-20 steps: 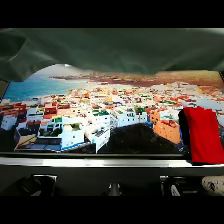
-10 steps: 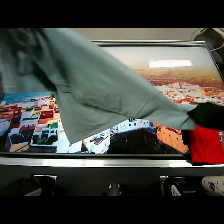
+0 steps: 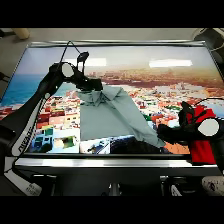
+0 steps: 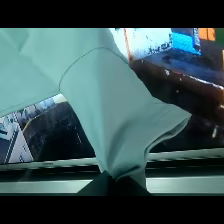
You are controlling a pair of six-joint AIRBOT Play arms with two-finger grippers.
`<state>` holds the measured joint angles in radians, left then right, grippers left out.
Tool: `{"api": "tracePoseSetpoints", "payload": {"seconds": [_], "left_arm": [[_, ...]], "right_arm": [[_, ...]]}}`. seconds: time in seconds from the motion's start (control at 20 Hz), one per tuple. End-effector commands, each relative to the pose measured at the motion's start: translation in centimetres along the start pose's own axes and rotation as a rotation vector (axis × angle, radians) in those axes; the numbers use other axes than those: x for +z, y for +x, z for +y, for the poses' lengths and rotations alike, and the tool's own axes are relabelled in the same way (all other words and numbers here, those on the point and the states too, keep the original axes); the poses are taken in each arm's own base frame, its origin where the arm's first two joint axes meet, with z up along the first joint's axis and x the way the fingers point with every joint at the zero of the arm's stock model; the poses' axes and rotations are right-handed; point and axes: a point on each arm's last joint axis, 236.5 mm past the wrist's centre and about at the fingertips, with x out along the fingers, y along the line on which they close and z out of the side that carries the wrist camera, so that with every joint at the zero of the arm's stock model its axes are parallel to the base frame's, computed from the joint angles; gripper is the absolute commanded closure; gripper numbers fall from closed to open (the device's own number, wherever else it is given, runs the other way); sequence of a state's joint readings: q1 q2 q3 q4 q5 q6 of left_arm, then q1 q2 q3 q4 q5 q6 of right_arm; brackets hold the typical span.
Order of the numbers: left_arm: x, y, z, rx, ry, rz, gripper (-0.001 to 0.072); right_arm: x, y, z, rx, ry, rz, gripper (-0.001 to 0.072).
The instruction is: Fold the shirts.
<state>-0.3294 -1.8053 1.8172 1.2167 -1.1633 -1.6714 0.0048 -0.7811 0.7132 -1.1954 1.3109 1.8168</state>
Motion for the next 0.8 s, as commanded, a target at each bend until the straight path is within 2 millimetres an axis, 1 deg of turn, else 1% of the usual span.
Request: {"api": "tracePoseSetpoints", "payload": {"seconds": [0.0,0.05,0.1,0.15,0.2,0.25,0.3,0.35,0.45,0.5,0.6,0.65,0.75], "left_arm": [[-4.8,-4.2,4.2,-0.038,-0.029,0.241,0.0079],[-6.0,-7.1,6.6,0.001,-0.045,0.268,0.0086],[-7.2,-9.2,8.2,0.026,-0.082,0.270,0.0086],[-8.9,-10.6,9.5,0.036,-0.129,0.261,0.0086],[-11.0,-11.1,10.5,0.045,-0.184,0.253,0.0086],[-13.5,-10.6,11.1,0.052,-0.238,0.250,0.0086],[-16.5,-9.6,11.5,0.058,-0.281,0.259,0.0086],[-19.3,-8.3,11.1,0.041,-0.315,0.272,0.0086],[-23.5,-5.1,9.6,-0.033,-0.411,0.280,0.0086],[-24.9,-3.4,8.8,-0.066,-0.457,0.280,0.0086],[-26.3,-1.0,7.3,-0.100,-0.485,0.275,0.0086],[-26.7,0.1,6.7,-0.100,-0.480,0.272,0.0087],[-26.2,1.7,5.5,-0.106,-0.475,0.246,0.0089]], "right_arm": [[0.1,1.1,-1.0,-0.021,0.000,-0.010,0.0694],[0.2,1.1,-1.3,-0.033,-0.005,-0.014,0.0694],[0.3,1.1,-1.5,-0.042,-0.017,-0.019,0.0694],[0.4,1.1,-1.6,-0.045,-0.035,-0.024,0.0694],[0.5,1.1,-1.5,-0.044,-0.048,-0.028,0.0694],[0.6,1.1,-1.5,-0.044,-0.051,-0.030,0.0694],[0.6,1.1,-1.5,-0.043,-0.051,-0.031,0.0694],[0.6,1.1,-1.5,-0.043,-0.050,-0.030,0.0694],[0.7,1.1,-1.5,-0.043,-0.050,-0.033,0.0694],[0.7,1.1,-1.5,-0.042,-0.050,-0.033,0.0694],[0.6,1.1,-1.5,-0.043,-0.050,-0.028,0.0693],[0.5,1.1,-1.5,-0.044,-0.050,-0.025,0.0693],[0.4,1.1,-1.5,-0.044,-0.050,-0.020,0.0693]]}}
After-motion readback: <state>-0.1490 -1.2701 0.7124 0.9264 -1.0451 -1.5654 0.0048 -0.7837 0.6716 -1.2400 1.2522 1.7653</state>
